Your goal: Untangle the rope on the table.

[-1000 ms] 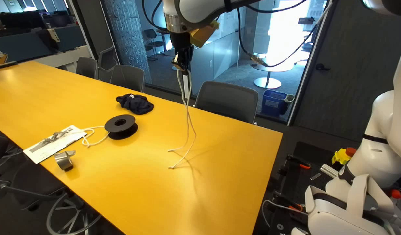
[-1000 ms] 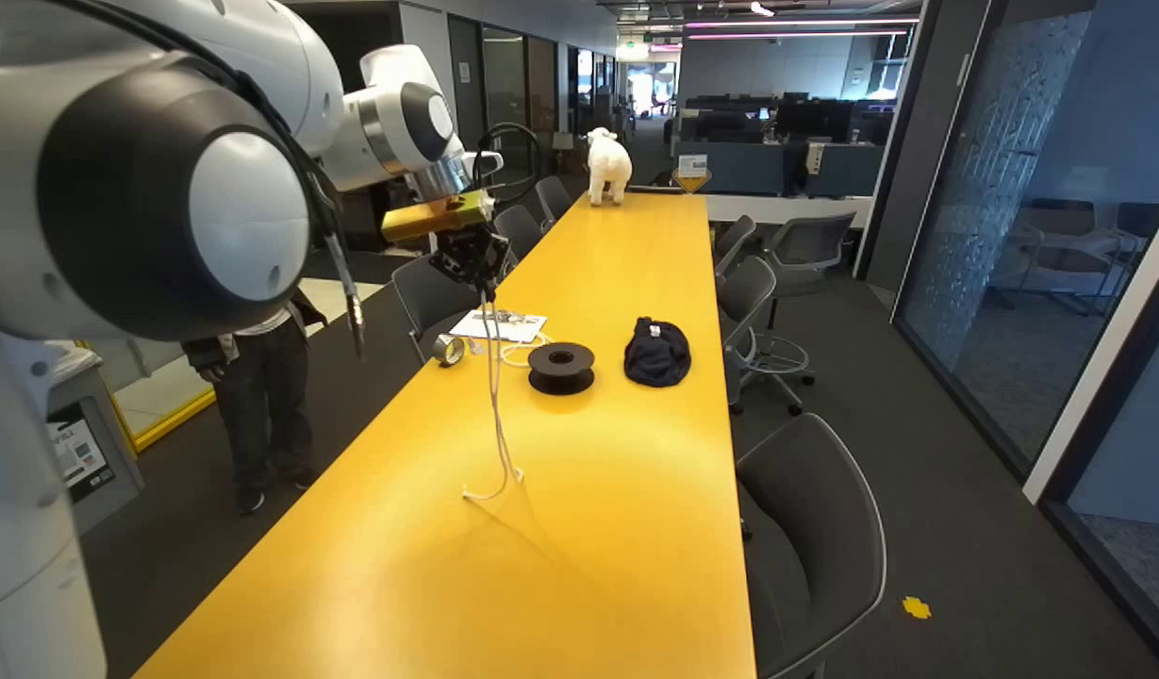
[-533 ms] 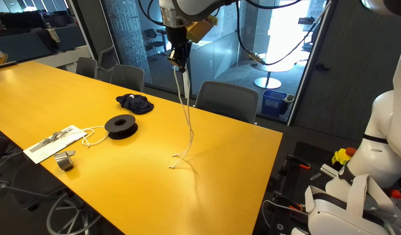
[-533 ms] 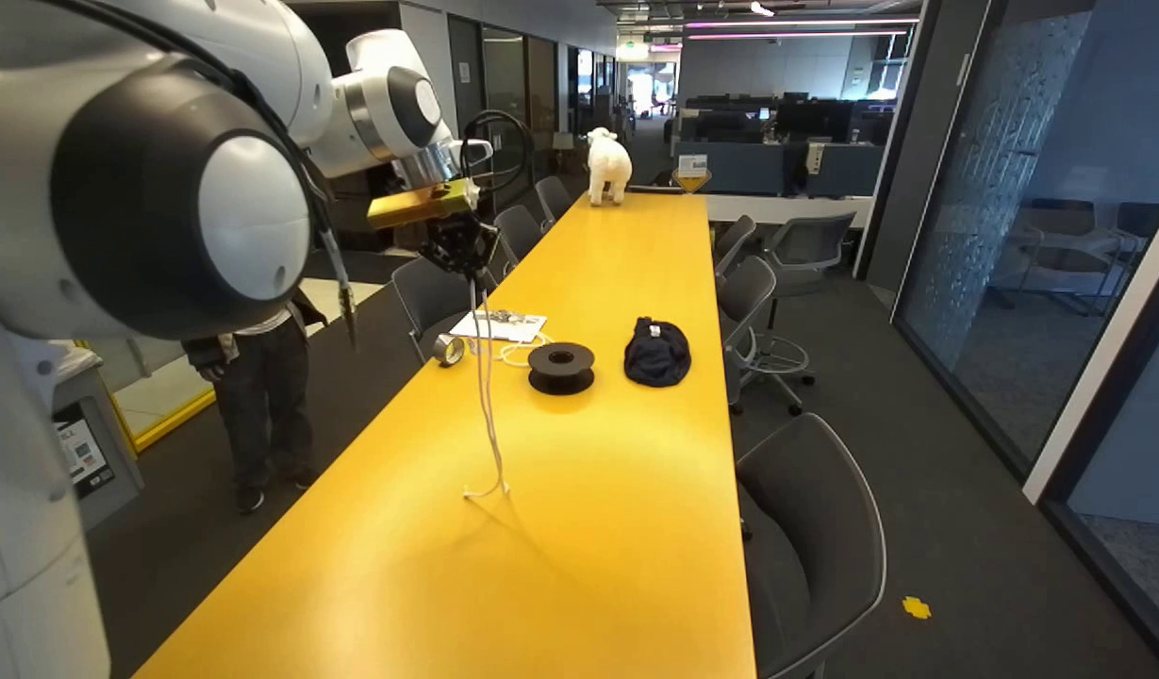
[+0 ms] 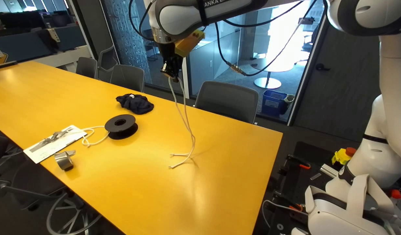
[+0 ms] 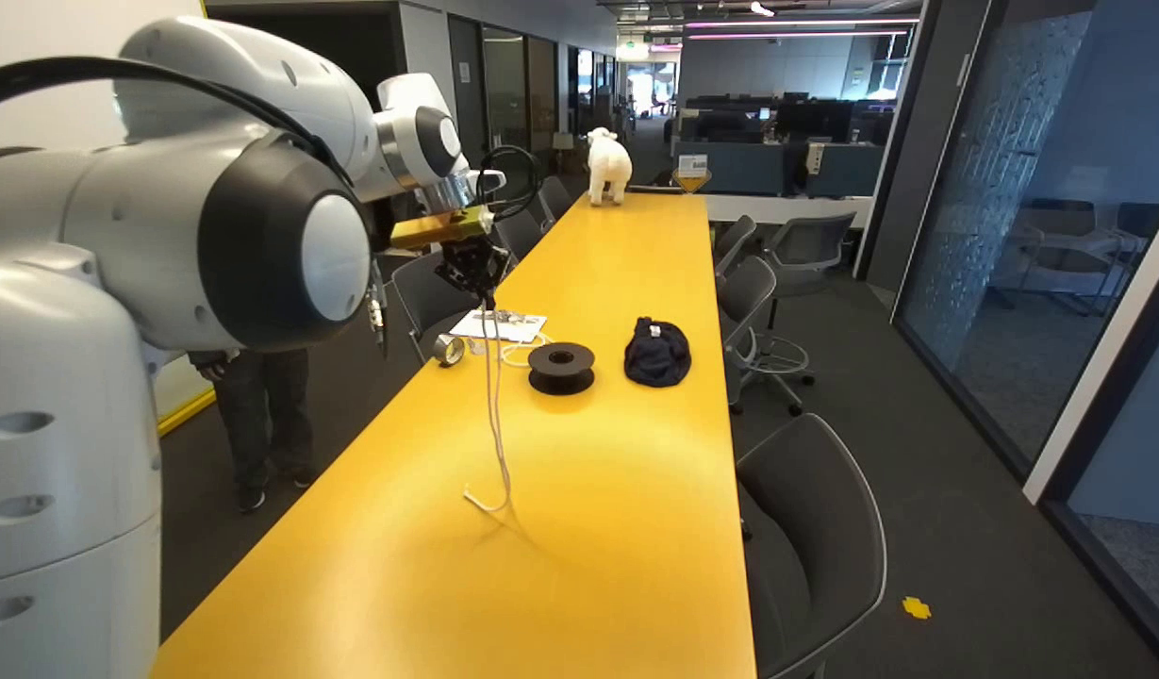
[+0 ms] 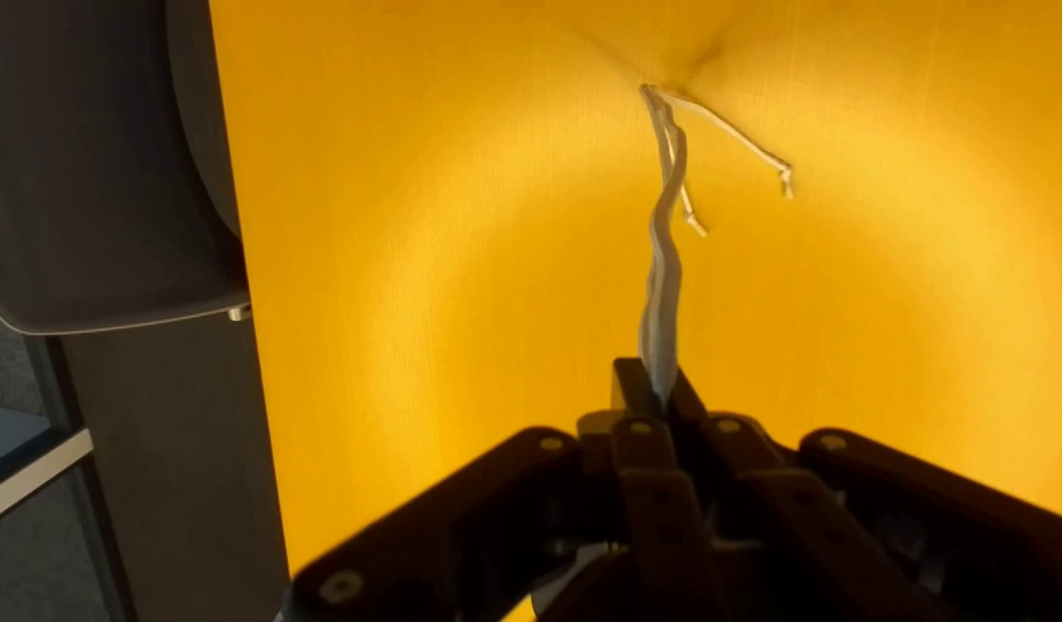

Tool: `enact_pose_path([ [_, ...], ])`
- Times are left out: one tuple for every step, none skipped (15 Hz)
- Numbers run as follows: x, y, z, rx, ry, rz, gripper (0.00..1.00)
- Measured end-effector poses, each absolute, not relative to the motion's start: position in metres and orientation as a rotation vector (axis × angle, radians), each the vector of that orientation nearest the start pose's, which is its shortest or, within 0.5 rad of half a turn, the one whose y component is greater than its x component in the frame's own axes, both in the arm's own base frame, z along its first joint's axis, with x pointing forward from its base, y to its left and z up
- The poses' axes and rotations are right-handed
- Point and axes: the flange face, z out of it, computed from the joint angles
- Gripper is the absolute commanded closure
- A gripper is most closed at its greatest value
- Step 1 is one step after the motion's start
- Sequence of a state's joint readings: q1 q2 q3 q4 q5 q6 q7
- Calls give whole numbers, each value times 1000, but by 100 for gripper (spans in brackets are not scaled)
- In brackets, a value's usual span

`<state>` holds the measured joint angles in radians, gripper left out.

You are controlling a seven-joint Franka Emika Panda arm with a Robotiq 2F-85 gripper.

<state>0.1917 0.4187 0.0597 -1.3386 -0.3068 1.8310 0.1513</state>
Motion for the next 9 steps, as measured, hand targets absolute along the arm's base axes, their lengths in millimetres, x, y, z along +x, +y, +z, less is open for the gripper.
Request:
enact_pose_path([
  [680, 135, 497, -3395, -252, -201, 95],
  [681, 126, 493, -3421, -217, -180, 95],
  [681, 115, 490, -3450, -175, -161, 95],
  [681, 103, 485, -3475, -130, -137, 95],
  [679, 90, 477, -3497, -87, -104, 95],
  [676, 76, 467, -3507, -54, -58, 95],
  [672, 60, 454, -3514, -26, -1, 95],
  [666, 44, 439, -3518, 3, 56, 95],
  [660, 27, 423, -3518, 32, 108, 95],
])
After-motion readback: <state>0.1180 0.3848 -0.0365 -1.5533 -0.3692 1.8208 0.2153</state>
